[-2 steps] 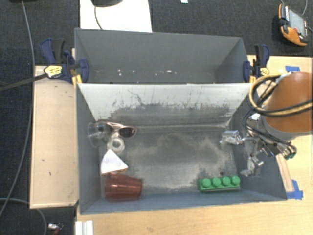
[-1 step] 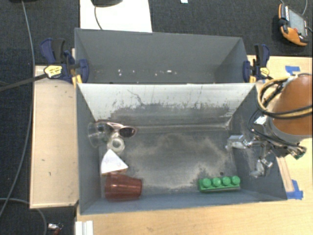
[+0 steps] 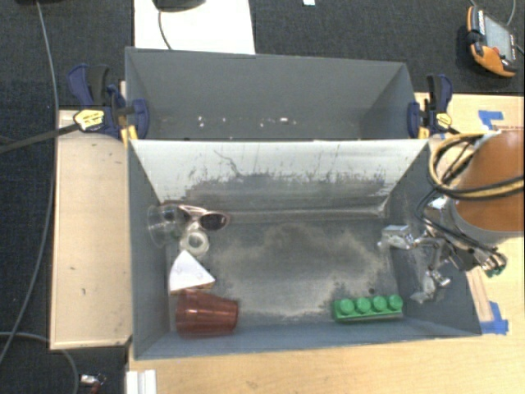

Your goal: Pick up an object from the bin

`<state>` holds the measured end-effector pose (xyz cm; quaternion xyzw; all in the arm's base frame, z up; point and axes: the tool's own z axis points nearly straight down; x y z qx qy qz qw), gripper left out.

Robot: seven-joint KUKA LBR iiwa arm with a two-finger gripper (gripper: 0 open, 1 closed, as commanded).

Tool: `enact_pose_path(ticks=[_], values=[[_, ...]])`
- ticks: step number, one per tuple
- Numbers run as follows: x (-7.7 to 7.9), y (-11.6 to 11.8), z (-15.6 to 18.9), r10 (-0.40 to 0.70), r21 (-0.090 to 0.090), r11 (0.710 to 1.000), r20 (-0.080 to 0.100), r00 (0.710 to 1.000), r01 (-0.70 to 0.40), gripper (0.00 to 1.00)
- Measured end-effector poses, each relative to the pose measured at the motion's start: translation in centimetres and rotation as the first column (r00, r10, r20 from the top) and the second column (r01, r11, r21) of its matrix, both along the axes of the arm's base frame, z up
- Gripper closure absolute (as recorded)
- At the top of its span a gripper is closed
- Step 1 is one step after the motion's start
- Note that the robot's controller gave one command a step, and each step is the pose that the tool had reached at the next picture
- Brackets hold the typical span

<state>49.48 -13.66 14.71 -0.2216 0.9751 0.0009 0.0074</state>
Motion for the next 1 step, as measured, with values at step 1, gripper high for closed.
enact_pose_path(ticks=[1], values=[[-1.65, -0.95, -0.70, -0.132, -0.003, 0.991, -0.004, 0.991, 0.132, 0.00]])
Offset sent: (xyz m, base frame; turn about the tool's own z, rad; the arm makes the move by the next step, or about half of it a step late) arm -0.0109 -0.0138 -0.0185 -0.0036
